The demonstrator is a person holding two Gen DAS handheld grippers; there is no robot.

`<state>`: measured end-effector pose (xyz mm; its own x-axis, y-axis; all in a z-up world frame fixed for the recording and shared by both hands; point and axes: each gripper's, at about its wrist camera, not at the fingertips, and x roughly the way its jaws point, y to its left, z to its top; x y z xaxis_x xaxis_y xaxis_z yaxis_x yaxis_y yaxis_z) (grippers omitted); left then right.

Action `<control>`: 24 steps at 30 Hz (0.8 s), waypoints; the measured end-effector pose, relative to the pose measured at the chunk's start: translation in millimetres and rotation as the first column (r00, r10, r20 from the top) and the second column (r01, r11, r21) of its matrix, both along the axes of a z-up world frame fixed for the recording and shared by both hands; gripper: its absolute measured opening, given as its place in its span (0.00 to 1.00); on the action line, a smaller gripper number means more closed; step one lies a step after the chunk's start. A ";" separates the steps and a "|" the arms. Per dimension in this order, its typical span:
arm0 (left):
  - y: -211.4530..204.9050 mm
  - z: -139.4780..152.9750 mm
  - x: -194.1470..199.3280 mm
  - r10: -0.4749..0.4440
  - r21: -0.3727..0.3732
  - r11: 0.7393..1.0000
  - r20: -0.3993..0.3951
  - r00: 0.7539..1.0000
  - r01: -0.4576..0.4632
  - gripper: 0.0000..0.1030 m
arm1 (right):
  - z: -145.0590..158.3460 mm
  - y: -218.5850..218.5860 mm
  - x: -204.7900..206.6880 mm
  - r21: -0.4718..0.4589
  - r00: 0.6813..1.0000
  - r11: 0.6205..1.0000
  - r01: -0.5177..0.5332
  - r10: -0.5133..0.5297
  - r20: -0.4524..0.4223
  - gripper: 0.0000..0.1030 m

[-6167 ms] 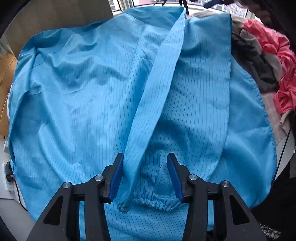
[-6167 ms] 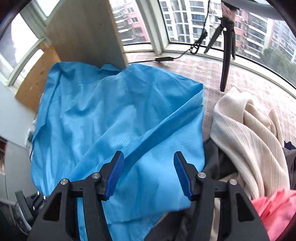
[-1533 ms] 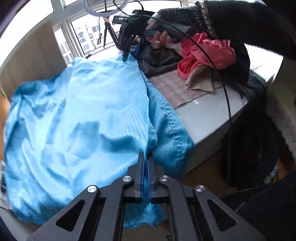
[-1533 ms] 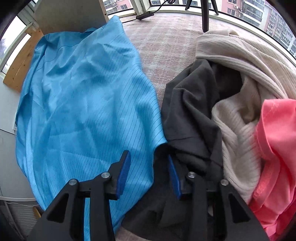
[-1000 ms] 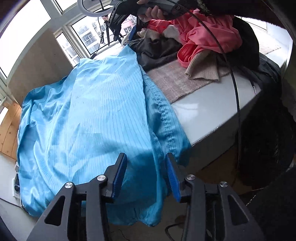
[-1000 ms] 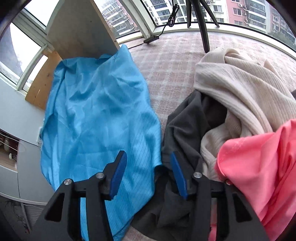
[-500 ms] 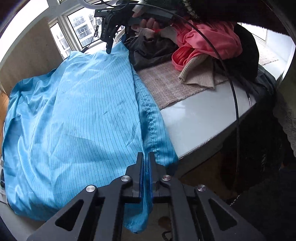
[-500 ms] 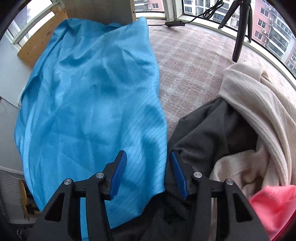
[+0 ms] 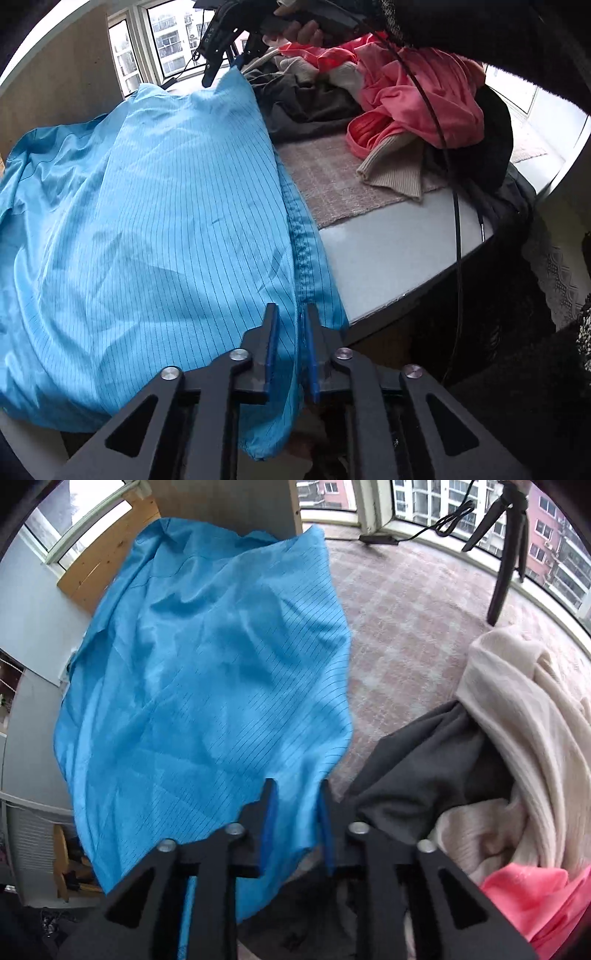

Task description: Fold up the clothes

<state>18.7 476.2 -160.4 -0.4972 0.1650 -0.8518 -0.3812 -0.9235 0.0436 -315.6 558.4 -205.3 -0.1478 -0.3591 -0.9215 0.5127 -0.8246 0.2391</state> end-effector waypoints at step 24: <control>-125.3 59.3 0.4 0.228 0.457 0.853 0.109 0.968 -0.252 0.02 | 39.5 -47.5 -5.1 -0.065 0.994 0.993 0.098 -0.094 0.052 0.03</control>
